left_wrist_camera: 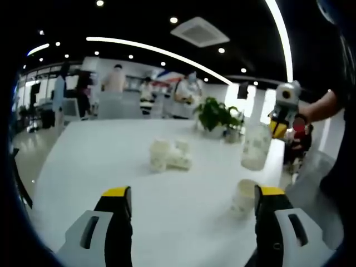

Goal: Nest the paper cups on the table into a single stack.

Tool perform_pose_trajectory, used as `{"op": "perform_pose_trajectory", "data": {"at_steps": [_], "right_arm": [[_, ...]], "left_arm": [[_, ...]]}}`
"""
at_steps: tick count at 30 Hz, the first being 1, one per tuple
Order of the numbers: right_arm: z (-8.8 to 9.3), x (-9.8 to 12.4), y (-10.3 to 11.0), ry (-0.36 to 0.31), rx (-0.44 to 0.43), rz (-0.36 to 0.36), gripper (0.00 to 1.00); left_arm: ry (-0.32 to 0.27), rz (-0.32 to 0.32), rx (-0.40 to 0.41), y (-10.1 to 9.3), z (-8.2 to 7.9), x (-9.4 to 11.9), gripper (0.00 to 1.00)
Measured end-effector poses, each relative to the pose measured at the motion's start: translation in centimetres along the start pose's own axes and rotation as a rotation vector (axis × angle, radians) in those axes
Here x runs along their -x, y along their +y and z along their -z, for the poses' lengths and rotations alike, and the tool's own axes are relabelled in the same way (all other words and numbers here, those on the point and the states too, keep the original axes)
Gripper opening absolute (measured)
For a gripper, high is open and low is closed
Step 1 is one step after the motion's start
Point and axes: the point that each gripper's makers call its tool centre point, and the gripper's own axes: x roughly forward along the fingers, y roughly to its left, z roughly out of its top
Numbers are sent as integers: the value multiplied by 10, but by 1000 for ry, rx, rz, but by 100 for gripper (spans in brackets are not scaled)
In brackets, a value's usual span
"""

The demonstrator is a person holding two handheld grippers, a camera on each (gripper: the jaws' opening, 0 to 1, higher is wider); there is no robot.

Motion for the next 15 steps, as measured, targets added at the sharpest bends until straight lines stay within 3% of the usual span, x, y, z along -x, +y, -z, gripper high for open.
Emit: {"op": "perform_pose_trajectory", "data": {"at_steps": [10,15], "right_arm": [[18,-20,14,142,143,-39,0],[18,-24,19,153,156,-51,0]], "left_arm": [[4,5,-1,-6,4,1,89],[-2,4,8,-9,5,3,89]]}}
